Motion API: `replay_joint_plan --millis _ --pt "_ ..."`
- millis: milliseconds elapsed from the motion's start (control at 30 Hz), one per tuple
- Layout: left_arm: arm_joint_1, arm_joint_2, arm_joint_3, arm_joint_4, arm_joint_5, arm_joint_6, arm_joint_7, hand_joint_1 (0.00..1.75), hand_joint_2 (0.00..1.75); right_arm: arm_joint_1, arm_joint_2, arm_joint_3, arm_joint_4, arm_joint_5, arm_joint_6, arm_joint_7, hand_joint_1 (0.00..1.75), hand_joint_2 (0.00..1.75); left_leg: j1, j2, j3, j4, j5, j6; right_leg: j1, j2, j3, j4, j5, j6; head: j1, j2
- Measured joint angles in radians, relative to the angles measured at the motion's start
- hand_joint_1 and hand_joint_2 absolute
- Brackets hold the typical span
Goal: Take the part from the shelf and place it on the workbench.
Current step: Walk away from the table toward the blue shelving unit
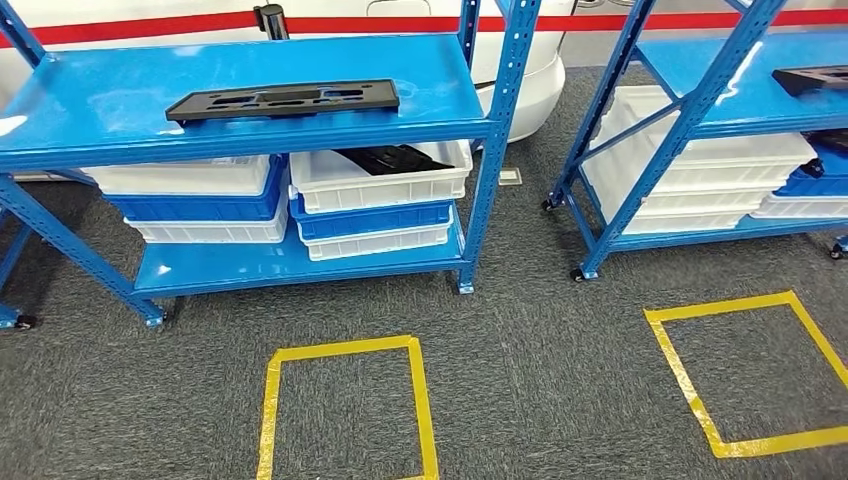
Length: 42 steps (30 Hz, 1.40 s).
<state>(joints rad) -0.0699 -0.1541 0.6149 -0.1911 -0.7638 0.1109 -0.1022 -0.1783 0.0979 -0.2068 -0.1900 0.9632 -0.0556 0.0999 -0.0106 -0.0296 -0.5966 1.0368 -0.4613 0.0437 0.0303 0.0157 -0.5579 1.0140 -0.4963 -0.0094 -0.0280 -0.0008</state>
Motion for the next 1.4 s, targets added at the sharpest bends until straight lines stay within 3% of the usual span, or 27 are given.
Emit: replay_joint_plan --millis 33,133,167,267,300,333,400,433,500,633,700,767,800,833,867,933,1000,1067,1133,1167,1233,1300,1333,1400 --pt "0.0 0.001 0.0 0.0 -0.001 0.0 0.0 0.0 0.0 -0.001 0.002 0.0 0.0 0.0 0.002 0.0 0.0 0.0 0.0 -0.003 0.001 -0.001 -0.001 -0.002 0.002 0.0 0.0 -0.003 0.004 -0.005 0.002 0.0" --pt "0.002 0.004 0.0 -0.001 -0.004 -0.001 -0.001 0.0 0.0 -0.004 0.004 0.0 0.0 0.0 0.008 -0.001 0.0 0.0 0.0 0.002 -0.006 0.024 -0.023 -0.012 -0.022 -0.006 0.018 -0.025 0.02 -0.018 0.003 0.0" --pt "0.002 0.006 0.0 -0.001 -0.006 -0.001 -0.001 0.0 0.0 -0.004 0.005 0.0 0.0 0.0 0.012 -0.001 0.0 0.0 0.002 0.006 -0.021 0.063 -0.049 -0.018 -0.03 -0.009 0.024 -0.031 0.025 -0.022 0.002 0.0" --pt "0.003 0.009 0.0 -0.001 -0.009 -0.004 -0.002 0.0 0.0 -0.001 0.006 0.0 0.0 0.0 0.018 -0.001 0.0 0.0 0.019 0.015 -0.095 0.228 -0.136 -0.044 -0.031 -0.016 0.024 -0.033 0.027 -0.028 -0.001 0.0" --pt "0.003 0.01 0.0 -0.001 -0.009 -0.005 -0.002 0.0 0.0 0.0 0.007 0.0 0.0 0.0 0.019 -0.001 0.0 0.0 0.026 0.019 -0.105 0.249 -0.137 -0.053 -0.032 -0.017 0.024 -0.032 0.027 -0.028 -0.001 0.0" --pt "0.004 0.012 0.0 -0.001 -0.01 -0.006 -0.002 0.0 0.0 0.0 0.007 0.0 0.0 0.0 0.02 -0.001 0.0 0.0 0.033 0.023 -0.097 0.233 -0.119 -0.06 -0.034 -0.018 0.024 -0.03 0.026 -0.026 -0.001 0.0" --pt "0.004 0.015 0.0 -0.001 -0.01 -0.008 -0.002 0.0 0.0 0.0 0.007 0.0 0.0 0.0 0.022 -0.001 0.0 0.0 0.046 0.034 -0.035 0.115 -0.057 -0.074 -0.04 -0.018 0.023 -0.02 0.019 -0.015 -0.001 0.0" --pt "0.003 0.016 0.0 -0.001 -0.01 -0.009 -0.002 0.0 0.0 0.0 0.007 0.0 0.0 0.0 0.024 -0.001 0.0 0.0 0.047 0.035 -0.005 0.058 -0.035 -0.075 -0.038 -0.018 0.021 -0.013 0.014 -0.007 -0.002 0.0" --pt "0.001 0.016 0.0 -0.001 -0.011 -0.01 -0.002 0.0 0.0 -0.001 0.006 0.0 0.0 0.0 0.029 -0.001 0.0 0.0 0.043 0.032 0.022 0.005 -0.024 -0.063 -0.033 -0.019 0.017 -0.003 0.007 0.009 -0.002 0.0" --pt "0.0 0.017 0.0 -0.001 -0.011 -0.011 -0.003 0.0 0.0 -0.001 0.005 0.0 0.0 0.0 0.035 -0.001 0.0 0.0 0.036 0.026 0.023 -0.008 -0.013 -0.02 -0.032 -0.019 0.006 0.016 -0.007 0.03 0.0 0.0" --pt "0.0 0.016 0.0 -0.001 -0.012 -0.011 -0.003 0.0 0.0 -0.001 0.005 0.0 0.0 0.0 0.039 -0.001 0.0 0.0 0.039 0.027 0.022 -0.014 -0.006 -0.007 -0.037 -0.018 -0.039 0.108 -0.054 0.028 0.005 0.0" --pt "0.001 0.016 0.0 -0.002 -0.015 -0.013 -0.003 0.0 0.0 0.0 0.004 0.0 0.0 -0.001 0.051 -0.001 0.0 0.0 0.039 0.025 0.019 -0.014 -0.005 -0.004 -0.041 -0.018 -0.103 0.237 -0.103 0.029 0.009 0.0" --pt "0.001 0.016 0.0 -0.002 -0.017 -0.014 -0.003 0.0 0.0 0.001 0.004 0.0 0.0 -0.002 0.057 -0.001 0.0 0.0 0.039 0.024 0.018 -0.014 -0.005 -0.004 -0.043 -0.017 -0.12 0.273 -0.111 0.034 0.009 0.0" --pt "0.002 0.016 0.0 -0.002 -0.019 -0.015 -0.003 0.0 0.0 0.002 0.003 0.0 0.0 -0.002 0.062 -0.001 0.0 0.0 0.04 0.022 0.018 -0.014 -0.005 -0.004 -0.046 -0.017 -0.117 0.269 -0.103 0.043 0.01 0.0" --pt "0.002 0.016 0.0 -0.002 -0.02 -0.015 -0.003 0.0 0.0 0.003 0.003 0.0 0.0 -0.002 0.064 -0.001 0.0 0.0 0.041 0.019 0.019 -0.014 -0.005 -0.006 -0.05 -0.017 -0.094 0.222 -0.079 0.053 0.01 0.0" --pt "0.002 0.016 0.0 -0.002 -0.022 -0.016 -0.003 0.0 0.0 0.003 0.001 0.0 0.0 -0.002 0.067 -0.001 0.0 0.0 0.042 0.013 0.022 -0.013 -0.006 -0.014 -0.056 -0.014 -0.023 0.078 -0.023 0.068 0.012 0.0" --pt "0.001 0.016 0.0 -0.002 -0.022 -0.016 -0.003 0.0 0.0 0.002 -0.001 0.0 0.0 -0.003 0.069 -0.001 0.0 0.0 0.04 0.009 0.022 -0.014 -0.006 -0.029 -0.051 -0.011 0.013 -0.001 0.003 0.062 0.013 0.0" --pt "0.001 0.016 0.0 -0.002 -0.023 -0.016 -0.003 0.0 0.0 0.002 -0.002 0.0 0.0 -0.004 0.071 -0.001 0.0 0.0 0.041 0.007 0.022 -0.018 -0.004 -0.043 -0.043 -0.012 0.012 -0.004 0.006 0.045 0.013 0.0" --pt "0.002 0.017 0.0 -0.002 -0.025 -0.017 -0.003 0.0 0.0 0.002 -0.001 0.0 0.0 -0.005 0.072 -0.002 0.0 0.0 0.045 0.012 0.017 -0.006 -0.015 -0.053 -0.051 -0.015 0.014 -0.007 0.011 0.029 0.011 0.0" --pt "0.002 0.017 0.0 -0.002 -0.025 -0.017 -0.003 0.0 0.0 0.002 -0.001 0.0 0.0 -0.005 0.072 -0.003 0.0 0.0 0.046 0.016 0.005 0.024 -0.037 -0.055 -0.055 -0.018 0.015 -0.009 0.014 0.018 0.008 0.0" --pt "0.002 0.018 0.0 -0.002 -0.026 -0.018 -0.003 0.0 0.0 0.003 0.0 0.0 0.0 -0.006 0.072 -0.004 0.0 0.0 0.047 0.023 -0.046 0.138 -0.103 -0.057 -0.051 -0.026 0.016 -0.011 0.014 0.003 0.004 0.0" --pt "0.003 0.017 0.0 -0.001 -0.027 -0.018 -0.003 0.0 0.0 0.004 0.0 0.0 0.0 -0.006 0.072 -0.005 0.0 0.0 0.046 0.024 -0.097 0.247 -0.143 -0.058 -0.042 -0.034 0.016 -0.01 0.013 -0.002 0.003 0.0" --pt "0.004 0.017 0.0 -0.001 -0.027 -0.018 -0.003 0.0 0.0 0.005 0.0 0.0 0.0 -0.006 0.072 -0.005 0.0 0.0 0.046 0.025 -0.102 0.257 -0.136 -0.057 -0.038 -0.037 0.017 -0.01 0.012 -0.003 0.003 0.0" --pt "0.005 0.018 0.0 -0.002 -0.028 -0.017 -0.003 0.0 0.0 0.005 0.0 0.0 0.0 -0.005 0.071 -0.006 0.0 0.0 0.045 0.032 -0.054 0.165 -0.076 -0.048 -0.032 -0.042 0.021 -0.009 0.011 -0.004 0.003 0.0"
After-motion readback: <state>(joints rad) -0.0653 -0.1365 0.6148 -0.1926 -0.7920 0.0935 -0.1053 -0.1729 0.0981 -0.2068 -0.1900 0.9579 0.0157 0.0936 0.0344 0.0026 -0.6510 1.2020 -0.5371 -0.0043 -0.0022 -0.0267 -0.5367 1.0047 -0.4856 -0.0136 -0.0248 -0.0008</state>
